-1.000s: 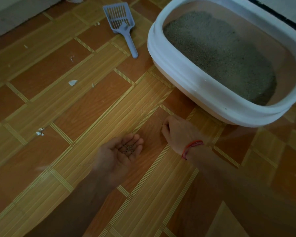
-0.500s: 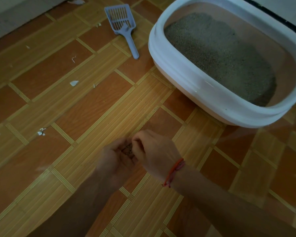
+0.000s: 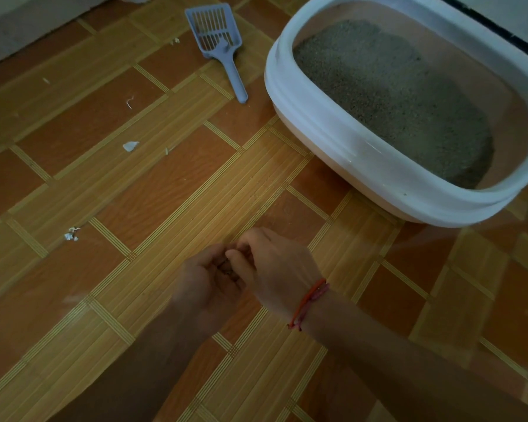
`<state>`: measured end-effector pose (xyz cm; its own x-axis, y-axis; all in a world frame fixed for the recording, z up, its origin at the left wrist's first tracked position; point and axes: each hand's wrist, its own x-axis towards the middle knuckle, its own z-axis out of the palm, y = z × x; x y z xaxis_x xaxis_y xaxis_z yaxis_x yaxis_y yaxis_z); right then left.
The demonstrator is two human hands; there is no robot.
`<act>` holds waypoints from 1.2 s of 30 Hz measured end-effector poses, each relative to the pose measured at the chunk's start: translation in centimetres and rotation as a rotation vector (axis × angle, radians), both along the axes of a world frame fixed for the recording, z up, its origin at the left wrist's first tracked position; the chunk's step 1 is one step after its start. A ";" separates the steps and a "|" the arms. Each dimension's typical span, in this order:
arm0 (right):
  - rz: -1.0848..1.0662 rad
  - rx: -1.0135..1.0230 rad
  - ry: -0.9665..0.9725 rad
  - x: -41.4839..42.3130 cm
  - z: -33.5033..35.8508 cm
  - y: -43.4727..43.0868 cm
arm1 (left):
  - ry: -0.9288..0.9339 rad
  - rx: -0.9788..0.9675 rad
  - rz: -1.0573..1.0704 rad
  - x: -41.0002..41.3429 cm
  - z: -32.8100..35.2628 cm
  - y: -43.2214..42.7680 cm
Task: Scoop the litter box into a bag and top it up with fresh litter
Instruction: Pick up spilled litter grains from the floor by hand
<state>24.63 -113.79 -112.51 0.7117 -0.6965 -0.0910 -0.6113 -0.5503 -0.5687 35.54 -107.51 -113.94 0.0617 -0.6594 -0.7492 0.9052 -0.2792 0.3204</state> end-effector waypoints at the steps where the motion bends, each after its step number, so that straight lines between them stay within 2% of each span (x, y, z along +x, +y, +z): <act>1: -0.002 0.011 -0.014 0.0 0.0 0.0 | 0.003 -0.002 0.002 0.0 0.0 0.0; 12: 0.018 0.028 -0.063 -0.6 -0.1 -0.5 | 0.011 -0.016 0.023 -0.2 0.5 -0.3; 18: -0.212 0.013 0.127 -3.6 -1.4 -4.5 | 0.067 0.059 0.099 0.1 0.4 -0.3; 22: -0.289 0.045 0.222 -5.0 -2.2 -6.0 | 0.061 0.069 0.104 0.0 0.6 -0.3; 36: -0.219 -0.024 0.225 -4.3 -3.5 -7.0 | 0.071 0.071 0.098 0.2 0.3 -0.2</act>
